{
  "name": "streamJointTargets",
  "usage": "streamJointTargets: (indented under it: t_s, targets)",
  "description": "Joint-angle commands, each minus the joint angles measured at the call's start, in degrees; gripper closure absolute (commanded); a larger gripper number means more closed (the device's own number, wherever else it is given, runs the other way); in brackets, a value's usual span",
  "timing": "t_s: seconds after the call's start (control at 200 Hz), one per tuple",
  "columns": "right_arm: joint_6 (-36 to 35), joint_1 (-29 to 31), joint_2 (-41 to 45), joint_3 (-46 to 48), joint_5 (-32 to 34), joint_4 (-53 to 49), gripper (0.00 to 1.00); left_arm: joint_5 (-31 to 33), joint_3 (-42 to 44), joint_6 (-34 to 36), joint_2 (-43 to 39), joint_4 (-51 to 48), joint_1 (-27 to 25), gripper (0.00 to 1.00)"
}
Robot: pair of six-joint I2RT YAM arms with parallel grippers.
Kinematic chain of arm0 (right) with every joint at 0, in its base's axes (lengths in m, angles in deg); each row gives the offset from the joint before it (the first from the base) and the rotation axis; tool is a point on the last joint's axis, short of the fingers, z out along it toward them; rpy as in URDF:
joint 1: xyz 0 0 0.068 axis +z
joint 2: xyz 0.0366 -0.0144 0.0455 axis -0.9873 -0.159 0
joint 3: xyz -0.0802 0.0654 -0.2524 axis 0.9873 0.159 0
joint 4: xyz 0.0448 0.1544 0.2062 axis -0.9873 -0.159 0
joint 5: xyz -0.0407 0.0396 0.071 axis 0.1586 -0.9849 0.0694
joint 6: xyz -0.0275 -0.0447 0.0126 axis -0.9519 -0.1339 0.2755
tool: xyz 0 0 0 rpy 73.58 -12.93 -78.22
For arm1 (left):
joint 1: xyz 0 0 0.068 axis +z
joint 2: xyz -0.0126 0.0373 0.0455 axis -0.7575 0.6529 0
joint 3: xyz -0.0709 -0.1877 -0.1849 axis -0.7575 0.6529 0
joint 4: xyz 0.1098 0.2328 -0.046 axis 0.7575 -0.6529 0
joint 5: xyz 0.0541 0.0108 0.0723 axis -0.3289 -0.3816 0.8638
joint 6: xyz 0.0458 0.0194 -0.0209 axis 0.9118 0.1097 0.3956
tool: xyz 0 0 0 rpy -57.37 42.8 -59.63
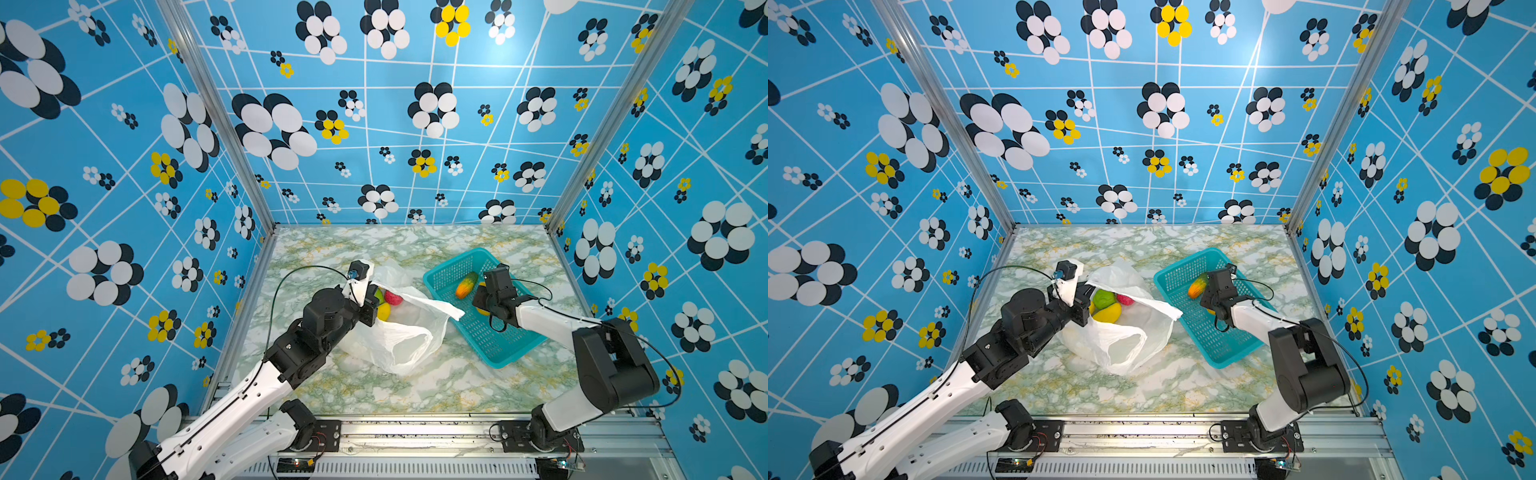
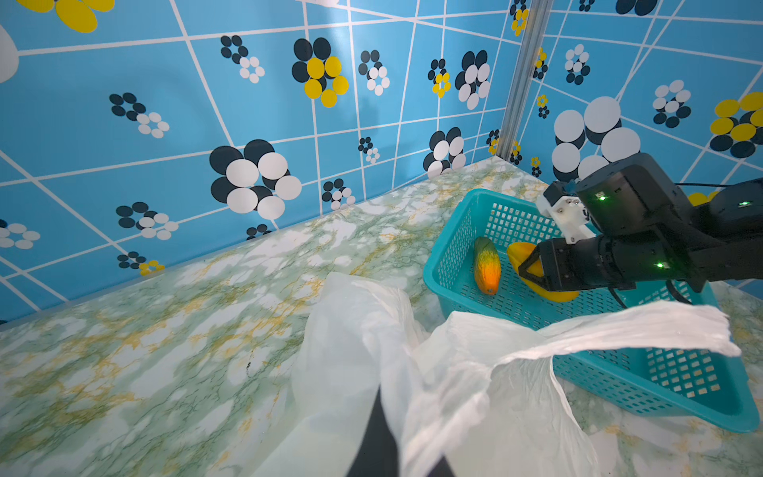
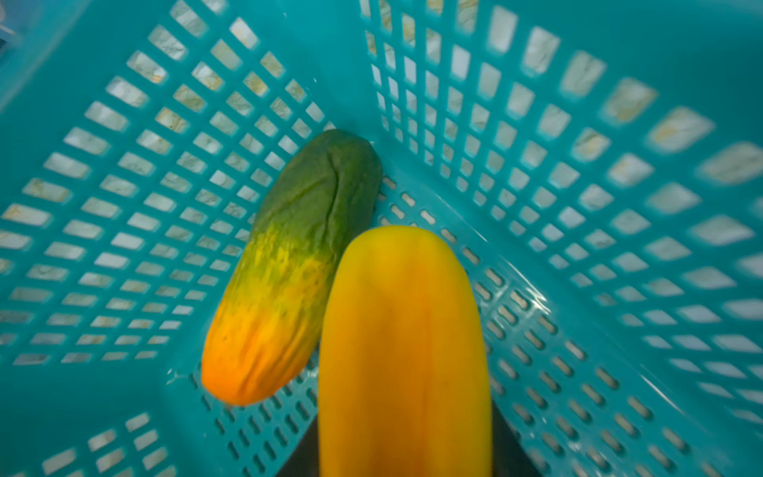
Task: Untie the knot of the plastic bag and take out the fruit
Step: 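Carry the papaya over the teal basket with the right gripper and release it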
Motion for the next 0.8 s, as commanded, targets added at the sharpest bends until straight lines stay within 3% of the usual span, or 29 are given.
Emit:
streamJointTargets:
  t_s: [0.0, 0.155, 0.335, 0.465, 0.64, 0.795]
  targets:
    - [1.73, -0.78, -4.35, -2.93, -2.75, 3.59, 0.66, -0.48, 1.75, 0.92, -0.26, 1.42, -0.40, 1.00]
    - [1.74, -1.16, -6.76, -4.09, -1.86, 3.54, 0.57, -0.43, 0.83, 1.08, 0.94, 0.62, -0.49, 1.00]
    - [1.90, -1.44, -5.55, -2.86, -1.16, 3.41, 0.28, -0.69, 1.00, 0.79, 0.48, 0.79, -0.49, 1.00]
    - [1.71, -1.48, -0.98, -0.37, -1.12, 3.79, 0.16, -0.77, 0.91, 0.57, -0.19, 0.16, -0.49, 1.00]
    - [0.37, -1.39, 8.52, 2.17, -2.32, 0.94, 0.13, -0.42, 0.91, 0.48, -0.96, 0.06, -0.49, 1.00]
    - [-1.34, -0.12, 23.48, 7.33, -2.69, -0.85, 0.16, -0.52, 0.96, 0.70, -0.34, 0.71, -0.48, 1.00]
